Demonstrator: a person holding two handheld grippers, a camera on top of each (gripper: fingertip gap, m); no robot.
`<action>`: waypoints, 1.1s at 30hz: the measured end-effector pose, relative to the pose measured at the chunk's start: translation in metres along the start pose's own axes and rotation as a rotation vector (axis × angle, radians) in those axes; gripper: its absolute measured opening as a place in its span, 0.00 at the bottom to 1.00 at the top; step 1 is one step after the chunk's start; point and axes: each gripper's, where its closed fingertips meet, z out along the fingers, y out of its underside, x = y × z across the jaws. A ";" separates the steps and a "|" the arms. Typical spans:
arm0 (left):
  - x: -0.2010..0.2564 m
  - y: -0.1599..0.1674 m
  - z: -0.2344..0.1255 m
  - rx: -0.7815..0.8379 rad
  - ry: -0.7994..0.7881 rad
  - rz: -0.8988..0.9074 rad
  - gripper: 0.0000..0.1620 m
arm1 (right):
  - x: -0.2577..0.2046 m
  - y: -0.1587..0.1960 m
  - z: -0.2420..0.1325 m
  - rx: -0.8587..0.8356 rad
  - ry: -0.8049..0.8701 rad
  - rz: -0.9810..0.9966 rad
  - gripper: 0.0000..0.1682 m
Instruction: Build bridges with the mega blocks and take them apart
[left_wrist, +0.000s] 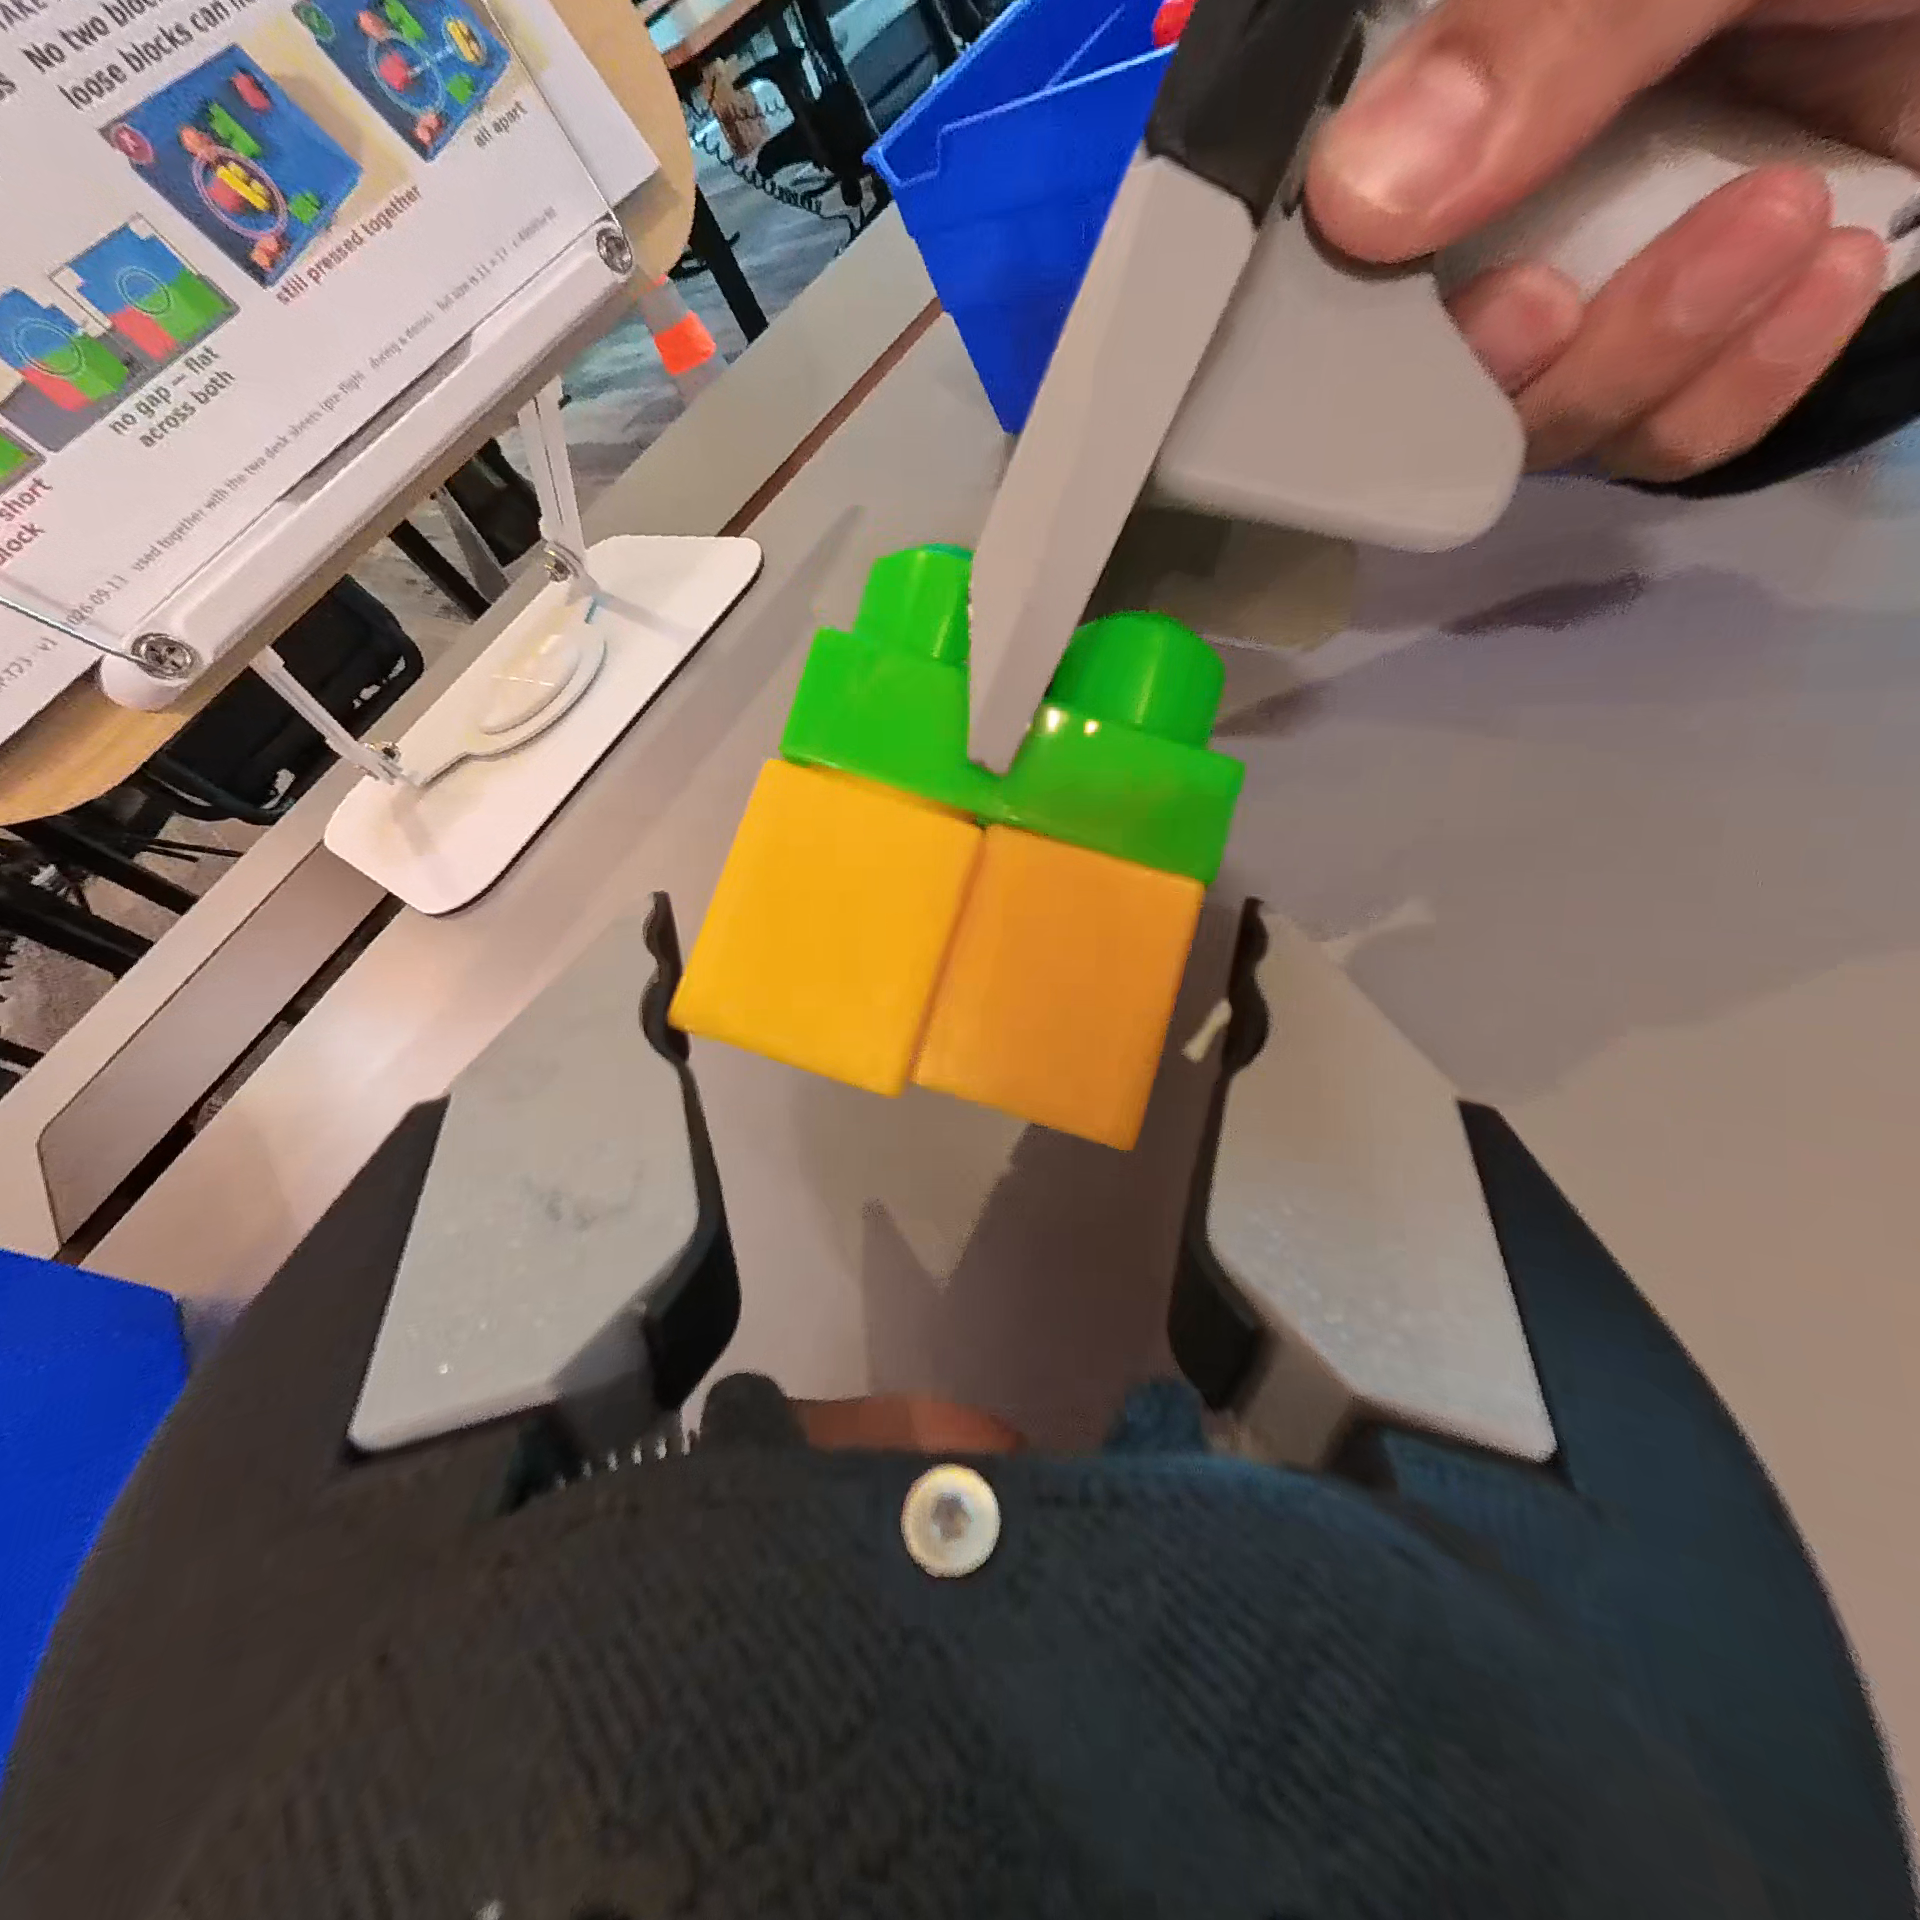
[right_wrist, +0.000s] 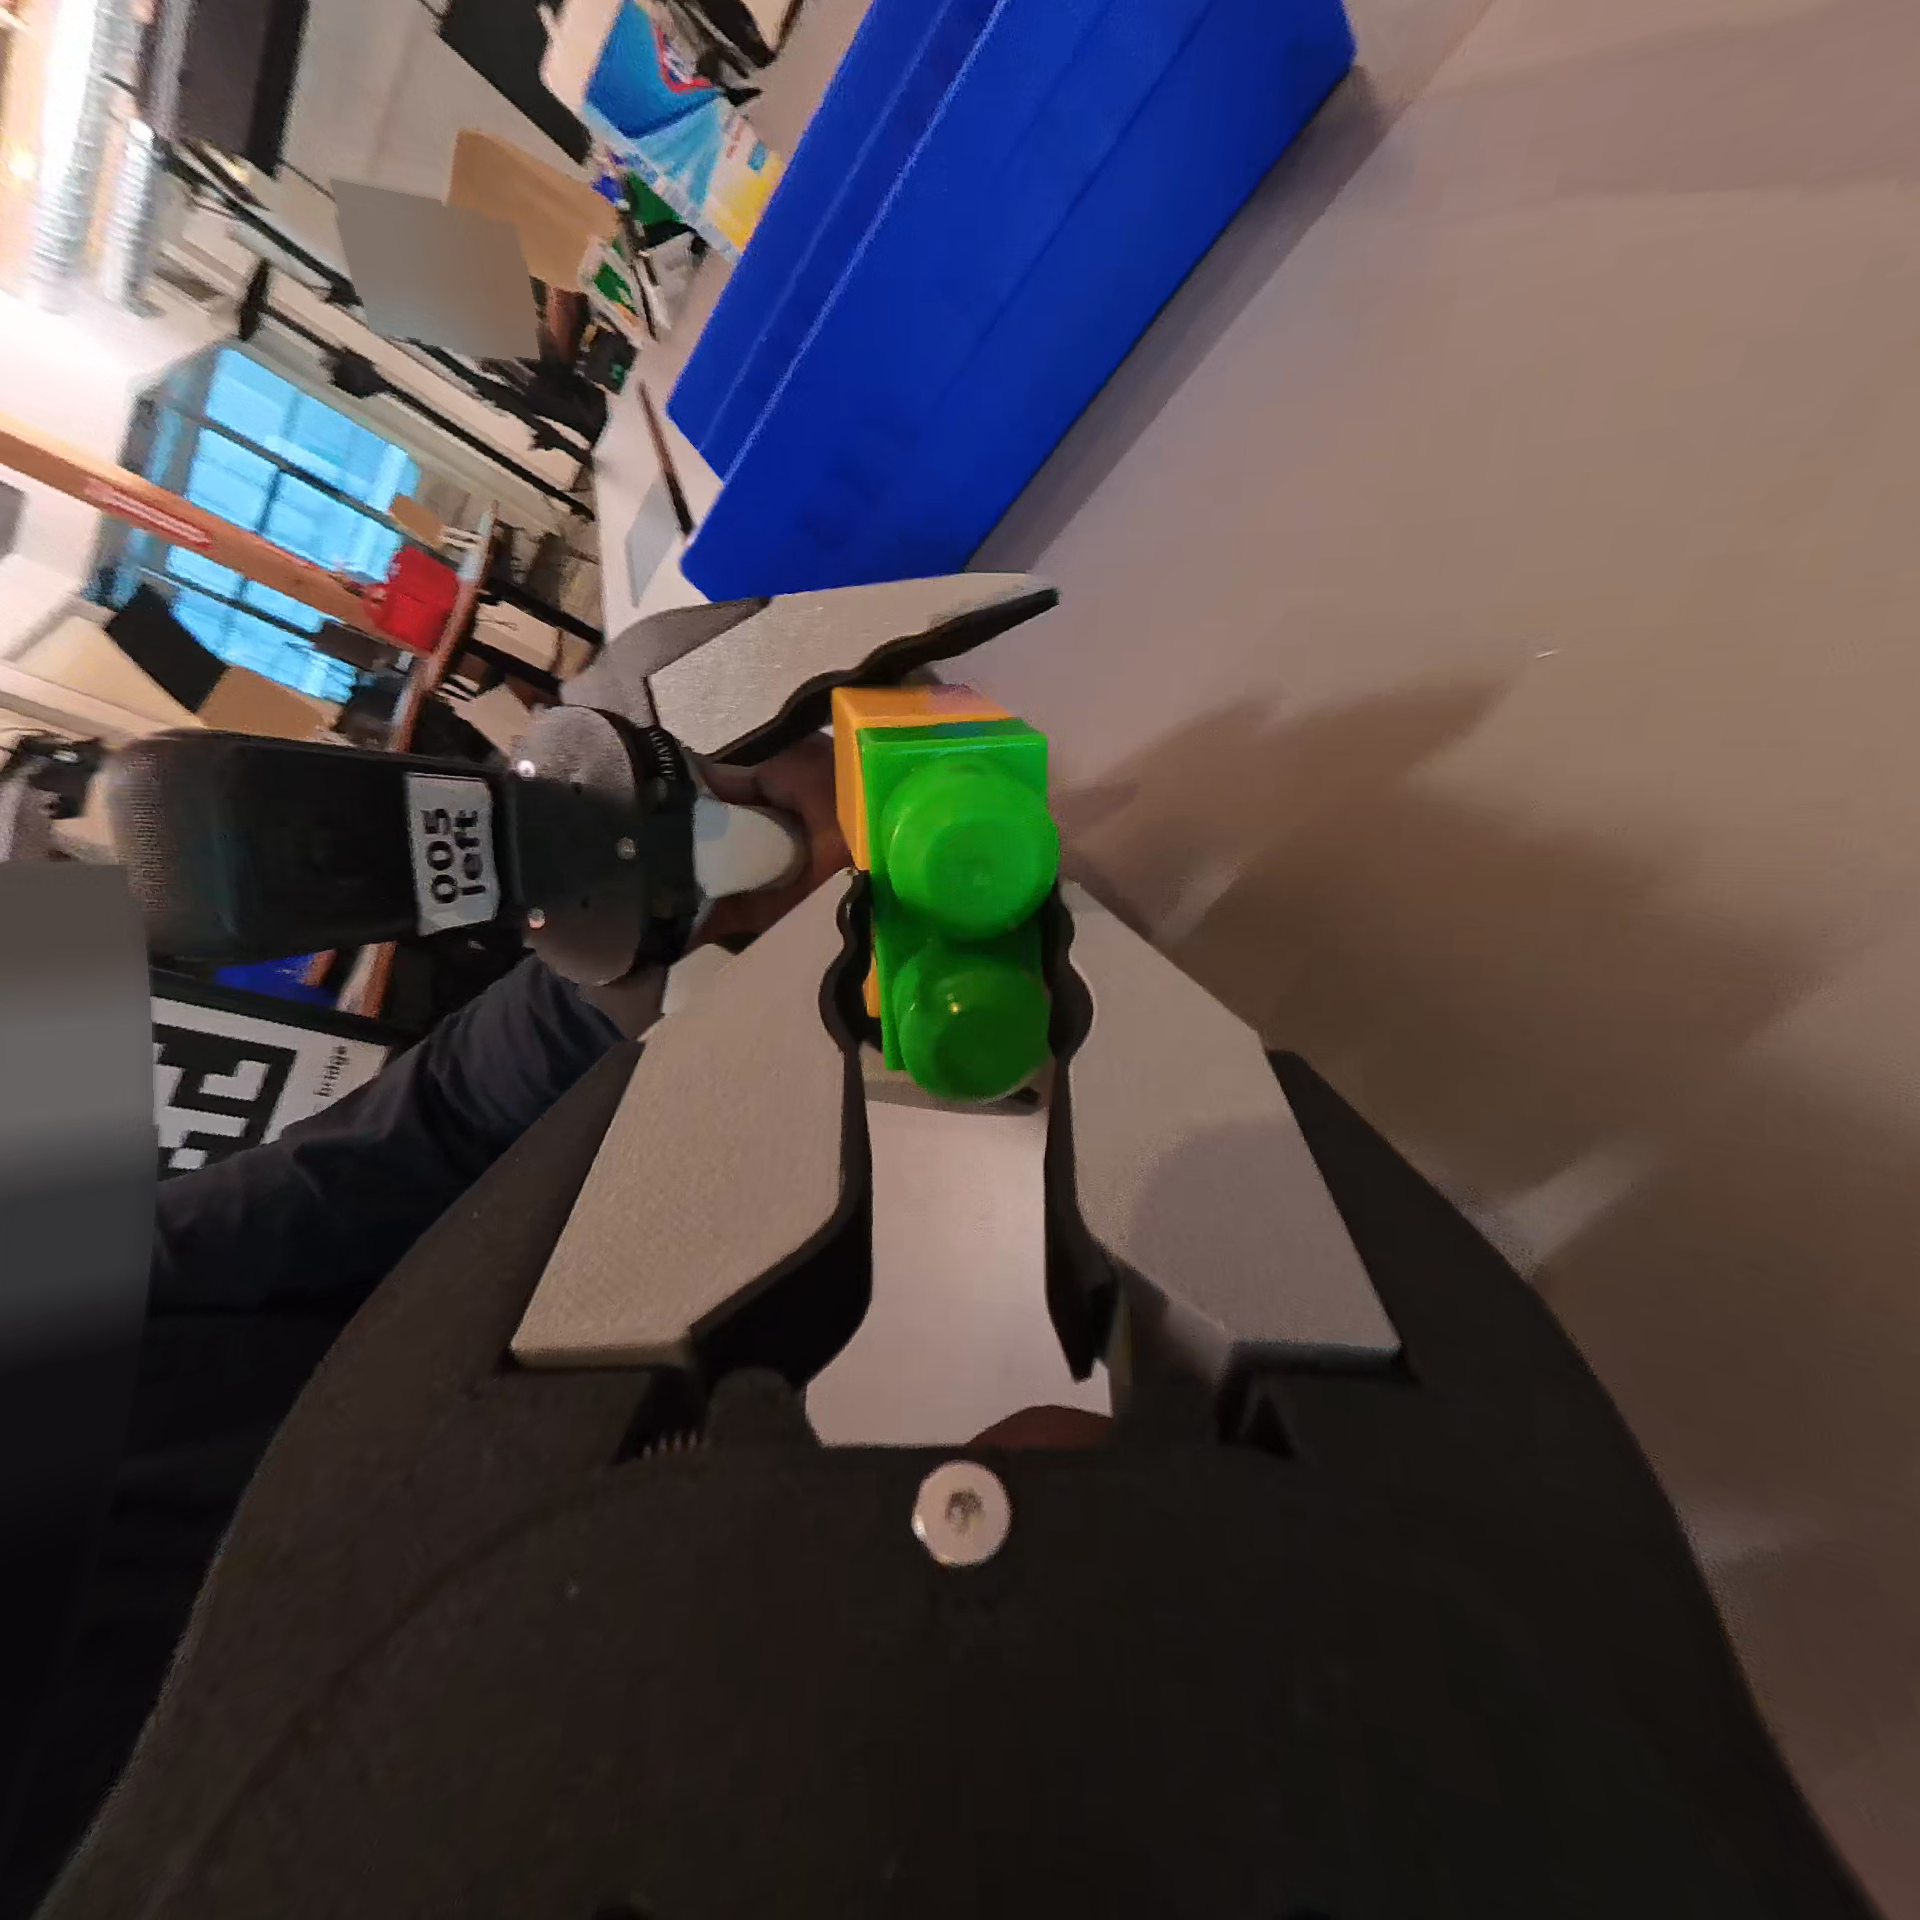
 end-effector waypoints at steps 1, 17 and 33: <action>-0.001 0.002 0.000 -0.015 -0.005 0.007 0.63 | 0.000 0.000 0.001 0.007 -0.001 0.002 0.18; 0.003 0.020 0.004 -0.098 0.022 0.057 0.68 | 0.001 0.004 0.004 0.037 0.003 -0.006 0.18; -0.001 0.024 0.004 -0.097 0.031 0.028 0.57 | 0.006 0.005 0.005 0.050 0.079 -0.048 0.18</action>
